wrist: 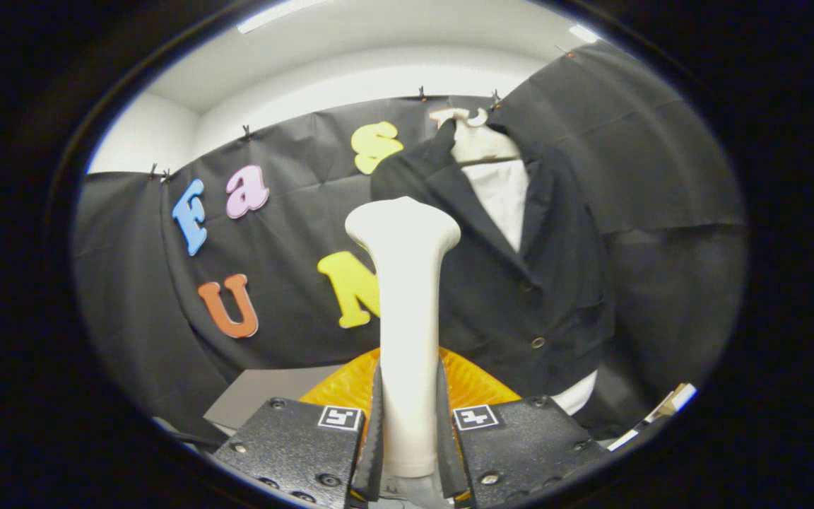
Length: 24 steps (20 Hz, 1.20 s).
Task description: Iron the clothes twice with a garment steamer, once on the left side and once on the right side.
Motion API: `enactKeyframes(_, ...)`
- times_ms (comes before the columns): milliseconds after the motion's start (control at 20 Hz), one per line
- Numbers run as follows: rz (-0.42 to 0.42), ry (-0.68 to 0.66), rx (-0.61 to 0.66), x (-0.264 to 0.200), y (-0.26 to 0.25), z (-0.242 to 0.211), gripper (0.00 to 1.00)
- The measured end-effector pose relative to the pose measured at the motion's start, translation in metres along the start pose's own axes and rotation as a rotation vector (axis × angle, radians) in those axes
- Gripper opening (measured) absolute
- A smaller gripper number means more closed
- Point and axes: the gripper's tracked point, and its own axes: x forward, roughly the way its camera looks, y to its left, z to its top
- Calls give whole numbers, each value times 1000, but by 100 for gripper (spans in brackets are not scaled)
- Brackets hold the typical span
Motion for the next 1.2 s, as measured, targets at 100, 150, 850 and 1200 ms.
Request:
enactKeyframes(100,-15,-57,-17,-10,-13,23,34)
enactKeyframes(150,-20,-83,-28,-13,-18,35,34)
enactKeyframes(850,-82,-326,-204,82,-46,178,34)
enactKeyframes(1200,-115,-274,-252,112,-62,134,34)
